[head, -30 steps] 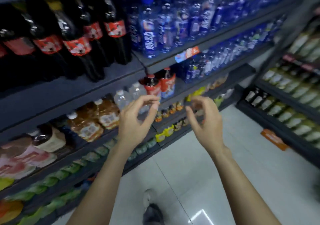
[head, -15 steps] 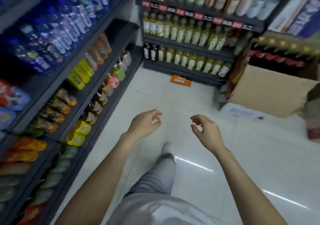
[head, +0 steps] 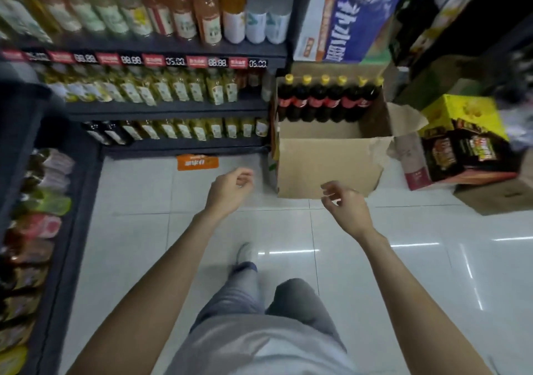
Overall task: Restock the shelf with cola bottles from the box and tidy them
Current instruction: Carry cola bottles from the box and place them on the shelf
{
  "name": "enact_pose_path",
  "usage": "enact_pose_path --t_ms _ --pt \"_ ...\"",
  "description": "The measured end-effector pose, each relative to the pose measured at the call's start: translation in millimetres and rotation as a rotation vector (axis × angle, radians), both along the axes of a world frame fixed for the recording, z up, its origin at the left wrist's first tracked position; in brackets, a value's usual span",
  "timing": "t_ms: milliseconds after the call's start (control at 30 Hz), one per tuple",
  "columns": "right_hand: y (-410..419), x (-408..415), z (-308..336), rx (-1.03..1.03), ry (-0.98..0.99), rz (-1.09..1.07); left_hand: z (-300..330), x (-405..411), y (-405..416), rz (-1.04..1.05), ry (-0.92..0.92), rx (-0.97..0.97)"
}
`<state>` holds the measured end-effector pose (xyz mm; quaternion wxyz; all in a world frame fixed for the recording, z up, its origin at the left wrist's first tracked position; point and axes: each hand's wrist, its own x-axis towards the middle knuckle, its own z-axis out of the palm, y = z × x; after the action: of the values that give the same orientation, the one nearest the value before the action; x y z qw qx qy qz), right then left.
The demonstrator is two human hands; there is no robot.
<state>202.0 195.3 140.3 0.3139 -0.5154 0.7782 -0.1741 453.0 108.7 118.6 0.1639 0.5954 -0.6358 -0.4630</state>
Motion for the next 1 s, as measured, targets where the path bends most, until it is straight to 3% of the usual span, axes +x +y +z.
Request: enact_pose_path --t_ms 133,400,533,700,867,933,1000 --pt "-73.7 -61.2 -9.6 -0.018 -0.037 -0.009 -10.9 -70.9 -70.0 -0.002 -0.009 0.019" --pt "-227.0 -173.7 -82.7 0.072 -0.055 0.062 -60.6 -183.4 -164.7 0.216 -0.036 -0.036" --pt "-290.4 -206.9 -109.8 0.098 -0.034 0.070 -92.5 -230.0 -214.1 0.319 -0.061 0.038" --pt "-342.7 -235.0 -150.7 0.043 -0.051 0.045 -140.0 -286.1 -263.7 0.281 -0.099 0.114" --pt "-374.4 -243.5 -187.3 0.043 0.019 0.054 -181.7 -327.4 -296.5 0.417 -0.164 0.013" --pt "-383.7 -245.1 -199.1 0.084 0.059 0.065 -190.1 -336.5 -303.5 0.436 -0.264 -0.042" --pt "-389.9 -243.6 -208.5 0.079 0.091 0.050 -196.9 -344.6 -306.3 0.403 -0.478 -0.099"
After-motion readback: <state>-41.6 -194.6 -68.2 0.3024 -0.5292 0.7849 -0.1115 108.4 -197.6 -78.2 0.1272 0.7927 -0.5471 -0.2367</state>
